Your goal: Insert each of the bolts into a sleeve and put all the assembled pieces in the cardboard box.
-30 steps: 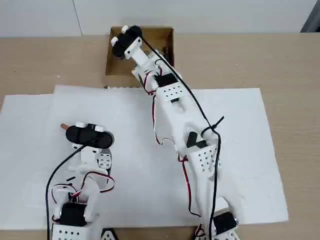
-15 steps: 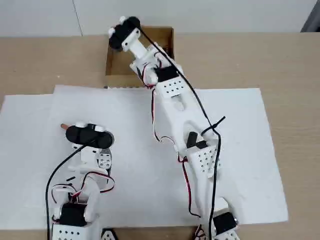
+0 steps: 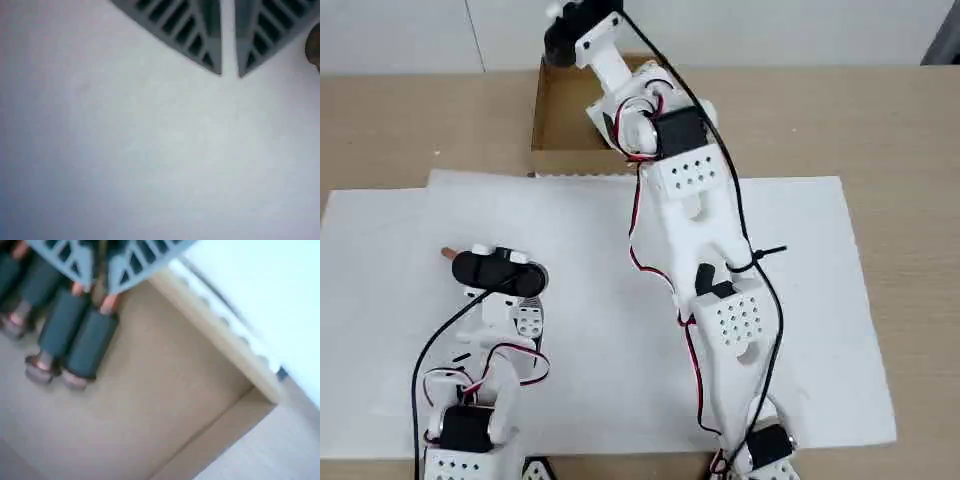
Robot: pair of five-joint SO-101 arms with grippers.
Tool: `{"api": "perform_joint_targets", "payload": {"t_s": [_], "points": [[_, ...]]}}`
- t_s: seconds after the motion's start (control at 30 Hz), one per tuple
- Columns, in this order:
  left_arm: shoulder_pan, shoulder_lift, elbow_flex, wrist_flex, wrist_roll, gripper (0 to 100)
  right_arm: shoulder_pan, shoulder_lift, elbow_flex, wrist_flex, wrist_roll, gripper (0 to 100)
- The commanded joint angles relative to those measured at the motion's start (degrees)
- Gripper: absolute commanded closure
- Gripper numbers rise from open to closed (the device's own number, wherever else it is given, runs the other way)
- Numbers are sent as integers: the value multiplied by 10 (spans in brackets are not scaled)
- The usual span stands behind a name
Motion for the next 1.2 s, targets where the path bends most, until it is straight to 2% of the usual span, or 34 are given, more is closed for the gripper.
{"api": "perform_joint_targets", "payload": {"t_s": [0.0,0.1,0.23,0.43,0.53,0.9,1.17], "points": [[-1,-4,-1,0,-1,994,2,-21,-57,64,-7,997],[-1,-4,-1,0,-1,994,7,-58,-55,116,-24,997],[-1,-4,-1,0,-1,994,14,-113,-51,127,-71,997],[-1,-4,-1,0,-1,994,23,-170,-32,137,-79,996],[-1,-4,-1,-1,-1,994,32,-218,39,137,-83,996],[0,-5,-1,-1,-1,994,31,-482,417,131,-192,995],[0,-5,-1,-1,-1,994,31,-567,588,131,-280,995]]}}
